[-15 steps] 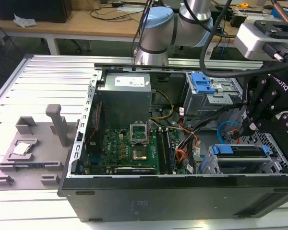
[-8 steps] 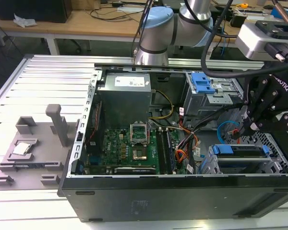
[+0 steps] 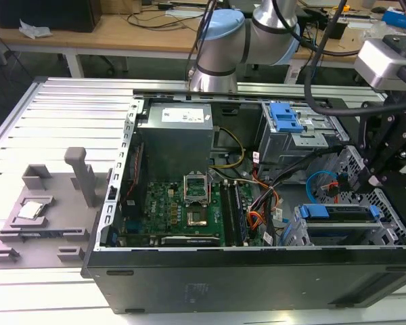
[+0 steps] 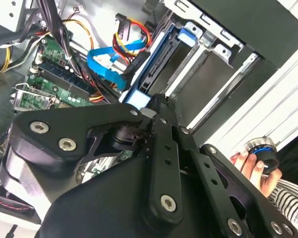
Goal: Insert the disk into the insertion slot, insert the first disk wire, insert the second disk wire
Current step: 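Insert the disk into the insertion slot, then insert the first disk wire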
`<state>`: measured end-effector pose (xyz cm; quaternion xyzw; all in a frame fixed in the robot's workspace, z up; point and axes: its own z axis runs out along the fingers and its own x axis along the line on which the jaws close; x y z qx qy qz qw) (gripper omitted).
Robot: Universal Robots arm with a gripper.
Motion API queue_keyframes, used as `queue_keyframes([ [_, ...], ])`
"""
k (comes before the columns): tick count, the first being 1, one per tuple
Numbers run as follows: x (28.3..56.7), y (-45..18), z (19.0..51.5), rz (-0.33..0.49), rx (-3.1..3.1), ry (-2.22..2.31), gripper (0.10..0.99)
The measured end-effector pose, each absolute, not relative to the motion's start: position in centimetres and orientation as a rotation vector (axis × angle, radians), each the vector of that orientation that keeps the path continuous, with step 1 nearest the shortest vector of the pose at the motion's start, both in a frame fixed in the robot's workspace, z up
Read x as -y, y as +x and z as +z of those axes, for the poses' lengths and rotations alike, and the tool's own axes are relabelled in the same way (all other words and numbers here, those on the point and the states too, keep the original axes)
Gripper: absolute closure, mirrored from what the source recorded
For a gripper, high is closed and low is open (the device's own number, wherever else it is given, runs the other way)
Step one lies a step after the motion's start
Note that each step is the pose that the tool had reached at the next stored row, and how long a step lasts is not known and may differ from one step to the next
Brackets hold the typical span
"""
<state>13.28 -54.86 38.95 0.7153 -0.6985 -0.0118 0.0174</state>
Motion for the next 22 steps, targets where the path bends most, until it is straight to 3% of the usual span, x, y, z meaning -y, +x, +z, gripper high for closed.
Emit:
queue_keyframes([
  [20, 54.86, 14.08, 38.7, -0.037, 2.17, 2.222, 0.98],
  [22, 54.86, 14.08, 38.7, -0.037, 2.17, 2.222, 0.851],
])
